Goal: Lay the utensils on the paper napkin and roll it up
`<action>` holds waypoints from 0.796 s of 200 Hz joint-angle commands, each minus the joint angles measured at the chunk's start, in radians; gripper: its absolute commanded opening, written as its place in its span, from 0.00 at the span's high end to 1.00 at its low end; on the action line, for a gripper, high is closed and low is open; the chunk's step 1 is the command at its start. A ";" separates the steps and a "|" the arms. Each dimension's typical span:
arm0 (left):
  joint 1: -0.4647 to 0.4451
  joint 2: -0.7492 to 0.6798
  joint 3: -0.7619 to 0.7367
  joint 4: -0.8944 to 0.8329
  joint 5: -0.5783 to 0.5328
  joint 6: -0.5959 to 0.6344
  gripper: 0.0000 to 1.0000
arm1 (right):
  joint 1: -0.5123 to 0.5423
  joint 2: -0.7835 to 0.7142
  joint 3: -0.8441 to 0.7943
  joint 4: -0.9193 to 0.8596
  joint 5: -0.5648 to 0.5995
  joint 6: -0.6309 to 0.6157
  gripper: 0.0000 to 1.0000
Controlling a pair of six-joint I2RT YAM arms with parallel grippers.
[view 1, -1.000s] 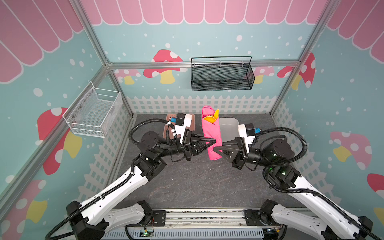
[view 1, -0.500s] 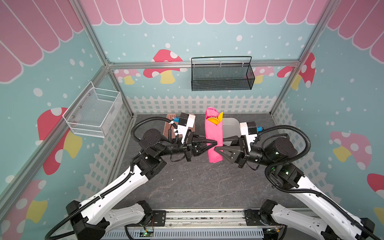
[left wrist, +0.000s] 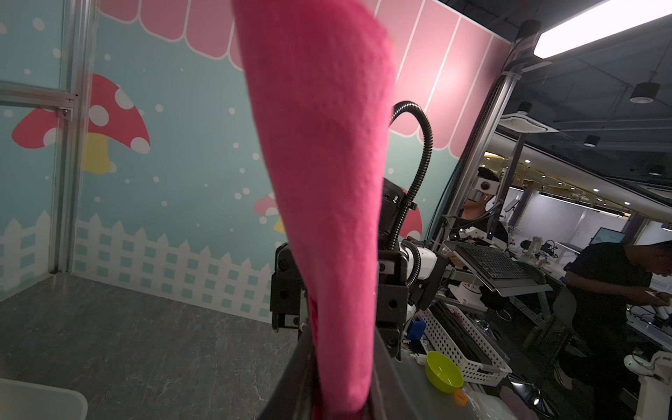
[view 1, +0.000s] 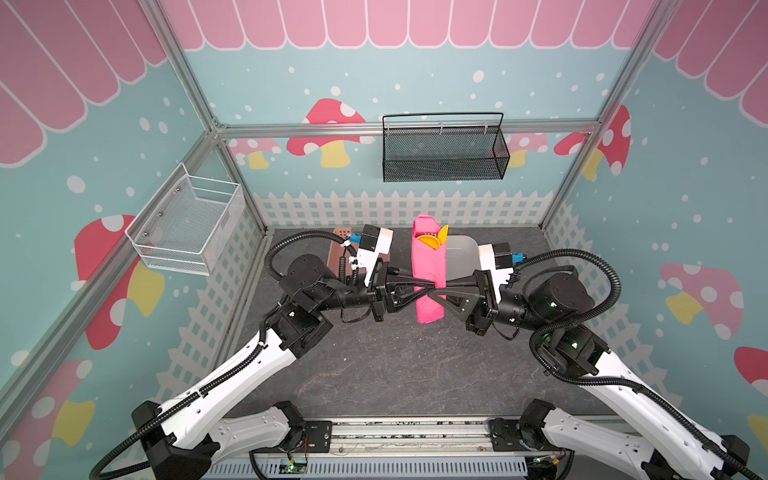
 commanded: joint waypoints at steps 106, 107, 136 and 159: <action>0.002 -0.071 0.044 -0.262 -0.034 0.143 0.68 | -0.003 -0.007 0.031 -0.009 0.024 -0.025 0.98; 0.002 -0.071 0.043 -0.262 -0.032 0.143 0.68 | -0.003 -0.007 0.031 -0.008 0.023 -0.025 0.98; 0.002 -0.075 0.042 -0.265 -0.031 0.145 0.71 | -0.003 0.000 0.034 -0.008 0.016 -0.022 0.98; 0.003 -0.078 0.040 -0.273 -0.036 0.151 0.72 | -0.003 0.001 0.034 -0.009 0.016 -0.021 0.98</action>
